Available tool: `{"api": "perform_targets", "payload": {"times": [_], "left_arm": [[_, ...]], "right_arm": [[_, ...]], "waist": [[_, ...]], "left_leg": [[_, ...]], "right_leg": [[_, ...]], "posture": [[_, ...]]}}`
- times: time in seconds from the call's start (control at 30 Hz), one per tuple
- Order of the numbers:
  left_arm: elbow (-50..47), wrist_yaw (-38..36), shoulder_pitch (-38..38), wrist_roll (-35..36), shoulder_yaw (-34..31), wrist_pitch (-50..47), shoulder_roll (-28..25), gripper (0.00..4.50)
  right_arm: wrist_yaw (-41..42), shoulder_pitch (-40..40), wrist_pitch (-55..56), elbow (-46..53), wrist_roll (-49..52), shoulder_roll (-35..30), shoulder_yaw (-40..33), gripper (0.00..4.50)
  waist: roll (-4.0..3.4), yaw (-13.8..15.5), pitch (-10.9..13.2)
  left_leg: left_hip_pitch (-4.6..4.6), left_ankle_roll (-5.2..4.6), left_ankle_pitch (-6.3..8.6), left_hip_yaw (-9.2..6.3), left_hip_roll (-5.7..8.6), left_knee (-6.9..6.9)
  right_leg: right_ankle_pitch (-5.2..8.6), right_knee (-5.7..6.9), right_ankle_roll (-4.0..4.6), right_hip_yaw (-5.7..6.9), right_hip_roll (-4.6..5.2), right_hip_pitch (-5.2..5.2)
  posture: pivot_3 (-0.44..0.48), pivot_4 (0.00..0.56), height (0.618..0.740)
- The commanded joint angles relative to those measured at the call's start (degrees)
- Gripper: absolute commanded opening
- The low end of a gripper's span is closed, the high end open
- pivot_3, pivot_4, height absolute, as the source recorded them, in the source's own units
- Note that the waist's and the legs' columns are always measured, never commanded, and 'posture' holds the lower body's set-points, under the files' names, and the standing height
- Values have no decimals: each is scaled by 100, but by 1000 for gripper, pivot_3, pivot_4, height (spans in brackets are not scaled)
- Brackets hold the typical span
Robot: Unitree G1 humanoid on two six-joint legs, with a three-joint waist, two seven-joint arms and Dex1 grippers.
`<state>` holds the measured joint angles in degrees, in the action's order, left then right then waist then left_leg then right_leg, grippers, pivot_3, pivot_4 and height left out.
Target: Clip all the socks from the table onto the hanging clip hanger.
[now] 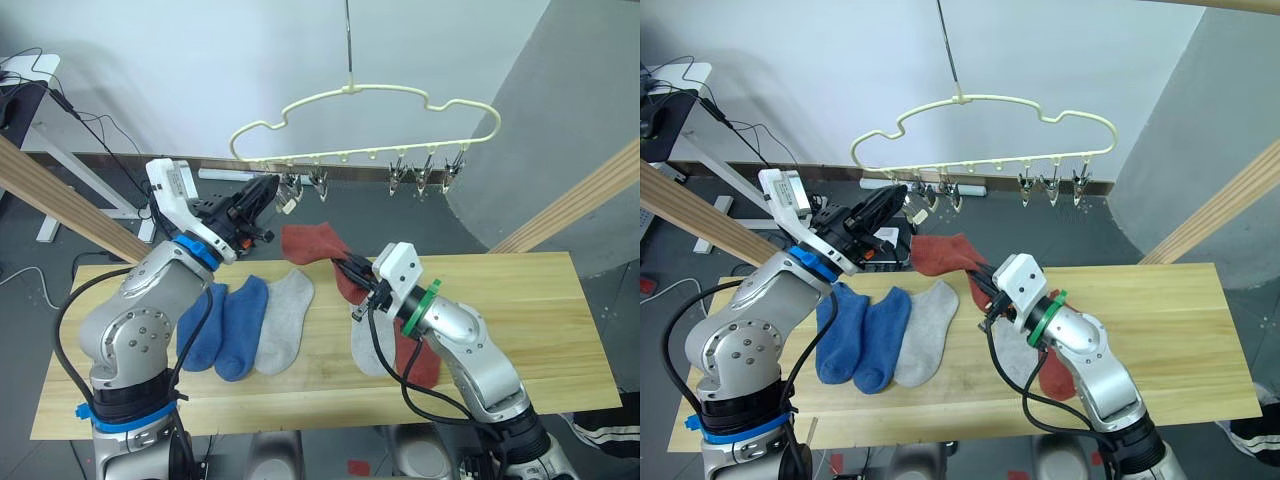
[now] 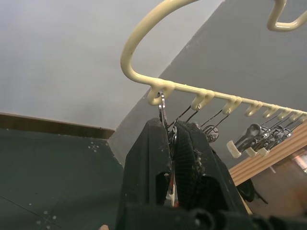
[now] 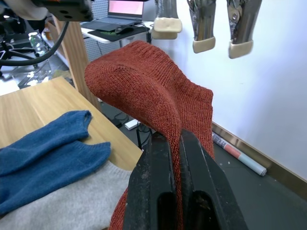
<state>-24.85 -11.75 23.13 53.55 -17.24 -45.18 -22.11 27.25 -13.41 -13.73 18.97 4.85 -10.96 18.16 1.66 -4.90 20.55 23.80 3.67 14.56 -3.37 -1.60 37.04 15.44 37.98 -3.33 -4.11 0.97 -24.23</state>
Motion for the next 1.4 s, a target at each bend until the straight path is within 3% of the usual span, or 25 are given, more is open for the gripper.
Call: {"api": "perform_targets", "payload": {"times": [0.03,1.4], "left_arm": [[-310,42,9,243,-84,-17,-67,83],[-343,112,-127,300,23,23,-82,83]], "right_arm": [[-84,-88,222,45,-62,130,45,0],[-380,-722,727,-720,-277,961,85,0]], "waist": [[0,0,0],[0,0,0]], "left_leg": [[0,1,0,0,0,0],[0,0,-1,-3,-3,4]], "right_leg": [[0,1,0,0,0,0],[-2,12,3,2,4,-1]], "posture": [[-140,369,740],[-130,363,740]]}}
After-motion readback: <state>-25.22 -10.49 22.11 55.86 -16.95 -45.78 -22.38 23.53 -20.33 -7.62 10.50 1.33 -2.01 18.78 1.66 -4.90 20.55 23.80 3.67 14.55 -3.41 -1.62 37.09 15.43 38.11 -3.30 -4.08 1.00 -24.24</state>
